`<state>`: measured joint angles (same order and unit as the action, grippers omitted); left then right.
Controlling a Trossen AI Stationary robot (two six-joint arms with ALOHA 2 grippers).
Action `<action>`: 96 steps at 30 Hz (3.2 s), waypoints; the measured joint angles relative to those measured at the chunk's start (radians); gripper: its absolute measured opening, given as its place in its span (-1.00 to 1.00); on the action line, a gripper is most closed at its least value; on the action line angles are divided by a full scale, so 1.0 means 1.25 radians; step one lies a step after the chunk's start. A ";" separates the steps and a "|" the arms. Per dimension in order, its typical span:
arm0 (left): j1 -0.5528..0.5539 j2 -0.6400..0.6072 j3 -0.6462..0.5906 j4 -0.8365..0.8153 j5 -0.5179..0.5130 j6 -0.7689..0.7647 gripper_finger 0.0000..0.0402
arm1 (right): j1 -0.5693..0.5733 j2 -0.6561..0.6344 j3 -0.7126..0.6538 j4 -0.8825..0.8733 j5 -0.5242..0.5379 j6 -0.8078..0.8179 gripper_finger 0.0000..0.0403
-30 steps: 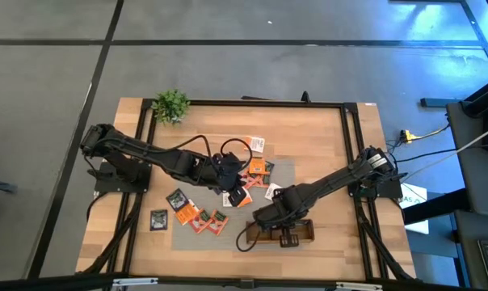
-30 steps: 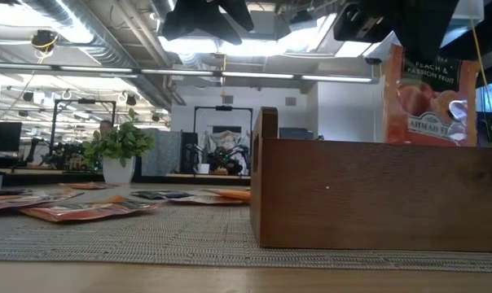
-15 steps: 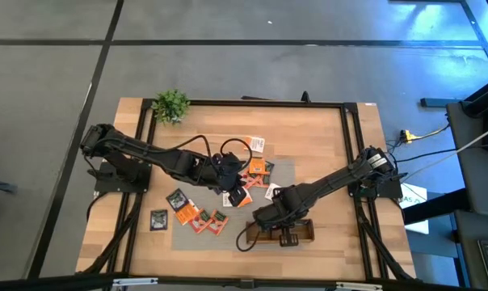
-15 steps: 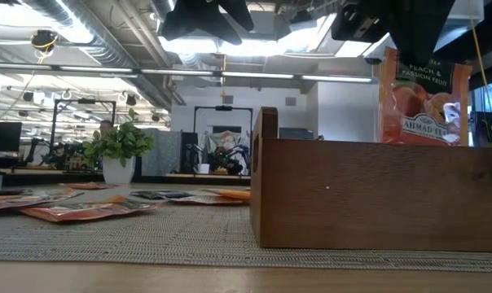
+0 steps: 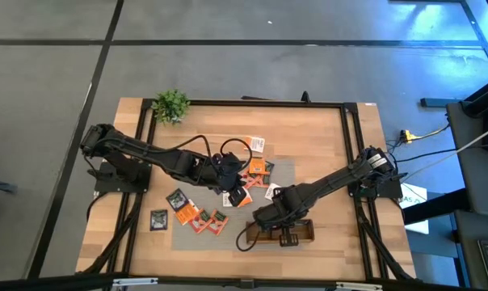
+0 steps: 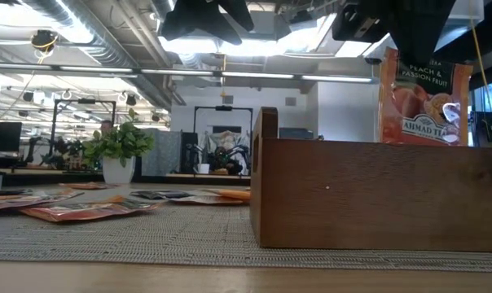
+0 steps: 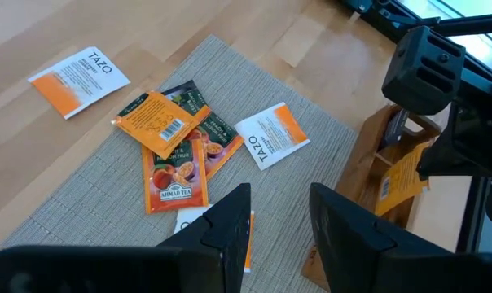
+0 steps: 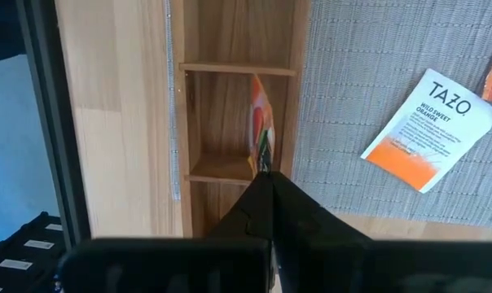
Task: Pick & Place Tea
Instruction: Put the yellow tea bag into the middle compartment of the wooden organizer, then put the orange tea bag into the left compartment of the wooden organizer
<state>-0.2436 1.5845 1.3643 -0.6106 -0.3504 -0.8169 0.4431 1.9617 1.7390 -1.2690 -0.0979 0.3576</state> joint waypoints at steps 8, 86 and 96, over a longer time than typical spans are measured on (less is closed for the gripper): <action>0.000 0.000 0.000 0.000 0.000 0.000 -0.39 | 0.000 0.000 -0.044 0.001 -0.004 0.000 -1.00; 0.180 0.199 0.000 0.074 0.354 0.123 -0.39 | -0.179 -0.456 -0.716 0.757 0.057 0.191 -0.72; 0.176 0.280 0.000 0.253 0.368 0.103 -0.39 | -0.192 -0.456 -0.716 0.697 0.084 0.231 -0.23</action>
<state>-0.0230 1.9342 1.3640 -0.2940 0.1102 -0.6884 0.2033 1.3922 0.8440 -0.3977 0.0067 0.6468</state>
